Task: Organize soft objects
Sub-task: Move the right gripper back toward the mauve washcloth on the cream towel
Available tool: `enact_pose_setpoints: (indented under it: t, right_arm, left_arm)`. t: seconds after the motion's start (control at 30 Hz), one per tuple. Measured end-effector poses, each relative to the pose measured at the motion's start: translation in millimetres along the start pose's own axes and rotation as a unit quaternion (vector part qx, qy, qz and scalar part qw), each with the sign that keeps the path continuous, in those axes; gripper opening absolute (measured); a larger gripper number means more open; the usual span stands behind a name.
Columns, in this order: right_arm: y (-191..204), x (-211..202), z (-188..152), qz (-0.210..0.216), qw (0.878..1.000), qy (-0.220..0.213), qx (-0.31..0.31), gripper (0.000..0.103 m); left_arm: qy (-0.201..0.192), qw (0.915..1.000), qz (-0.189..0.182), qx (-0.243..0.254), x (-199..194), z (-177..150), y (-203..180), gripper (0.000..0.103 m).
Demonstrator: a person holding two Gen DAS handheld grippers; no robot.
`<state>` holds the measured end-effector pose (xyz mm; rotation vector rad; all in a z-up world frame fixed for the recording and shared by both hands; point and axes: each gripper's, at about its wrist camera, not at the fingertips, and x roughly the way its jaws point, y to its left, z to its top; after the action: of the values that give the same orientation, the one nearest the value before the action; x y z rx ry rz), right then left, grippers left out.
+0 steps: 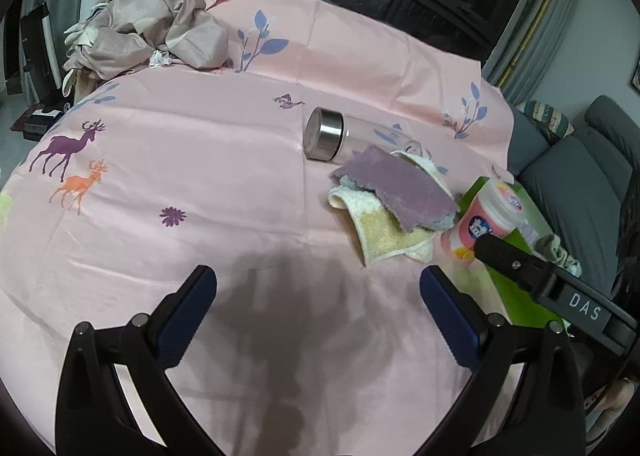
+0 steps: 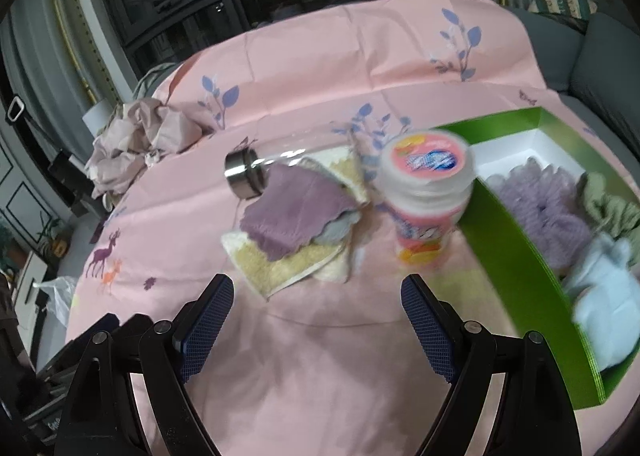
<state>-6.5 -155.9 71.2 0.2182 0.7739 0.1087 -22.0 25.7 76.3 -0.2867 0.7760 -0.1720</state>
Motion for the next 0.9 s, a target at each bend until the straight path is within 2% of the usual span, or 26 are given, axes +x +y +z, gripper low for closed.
enact_pose_setpoints:
  t: [0.13, 0.53, 0.9]
  right_arm:
    - [5.9, 10.7, -5.8, 0.005, 1.000, 0.021, -0.003, 0.087]
    - [7.9, 19.9, -11.2, -0.009, 0.999, 0.030, -0.008, 0.087]
    - [3.6, 24.8, -11.2, -0.013, 0.999, 0.036, 0.000, 0.087]
  left_arm:
    - [-0.006, 0.9996, 0.026, -0.002, -2.8, 0.5, 5.6, 0.101]
    - [0.007, 0.9997, 0.019, -0.017, -2.2, 1.5, 8.2, 0.101]
    - [0.020, 0.9992, 0.032, -0.011, 3.5, -2.6, 5.9, 0.101]
